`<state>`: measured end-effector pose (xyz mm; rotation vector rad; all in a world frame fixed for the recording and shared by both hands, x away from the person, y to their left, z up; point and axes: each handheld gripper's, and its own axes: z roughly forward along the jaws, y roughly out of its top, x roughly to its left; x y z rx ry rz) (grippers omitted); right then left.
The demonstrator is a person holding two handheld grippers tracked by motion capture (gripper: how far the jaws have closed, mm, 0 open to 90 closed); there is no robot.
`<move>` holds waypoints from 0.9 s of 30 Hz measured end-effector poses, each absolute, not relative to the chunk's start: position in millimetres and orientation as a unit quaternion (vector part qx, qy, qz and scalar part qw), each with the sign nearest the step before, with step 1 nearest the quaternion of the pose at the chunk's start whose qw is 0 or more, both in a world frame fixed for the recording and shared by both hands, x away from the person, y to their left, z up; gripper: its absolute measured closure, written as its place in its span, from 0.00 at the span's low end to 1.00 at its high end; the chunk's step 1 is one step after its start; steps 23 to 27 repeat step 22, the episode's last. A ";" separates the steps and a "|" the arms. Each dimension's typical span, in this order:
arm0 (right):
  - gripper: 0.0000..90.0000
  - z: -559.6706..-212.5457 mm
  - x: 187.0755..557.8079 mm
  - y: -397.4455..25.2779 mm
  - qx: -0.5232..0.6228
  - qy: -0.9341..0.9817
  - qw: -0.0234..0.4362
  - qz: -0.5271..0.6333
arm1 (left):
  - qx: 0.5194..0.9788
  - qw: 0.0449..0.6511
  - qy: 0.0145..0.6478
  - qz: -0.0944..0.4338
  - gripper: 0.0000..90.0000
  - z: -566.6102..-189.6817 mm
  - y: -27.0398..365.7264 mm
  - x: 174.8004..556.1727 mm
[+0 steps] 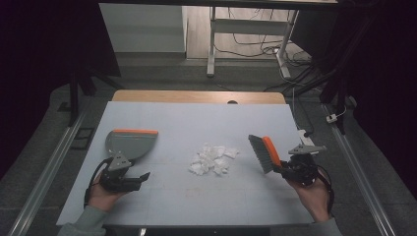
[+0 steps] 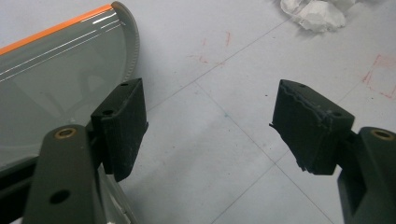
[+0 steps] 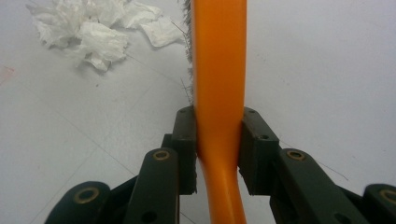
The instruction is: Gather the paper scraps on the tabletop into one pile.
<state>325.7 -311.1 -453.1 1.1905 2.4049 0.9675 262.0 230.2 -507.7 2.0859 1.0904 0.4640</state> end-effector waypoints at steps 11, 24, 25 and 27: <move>0.78 -452.6 322.8 -311.6 0.403 0.835 0.152 0.341 | 0.807 0.367 0.424 0.186 0.30 -506.2 231.2 260.5; 0.78 -454.5 322.3 -312.9 0.403 0.836 0.153 0.340 | 0.806 0.369 0.424 0.185 0.30 -505.5 231.4 260.1; 0.78 -454.5 322.3 -312.9 0.403 0.836 0.153 0.340 | 0.806 0.369 0.424 0.185 0.30 -505.5 231.4 260.1; 0.78 -454.5 322.3 -312.9 0.403 0.836 0.153 0.340 | 0.806 0.369 0.424 0.185 0.30 -505.5 231.4 260.1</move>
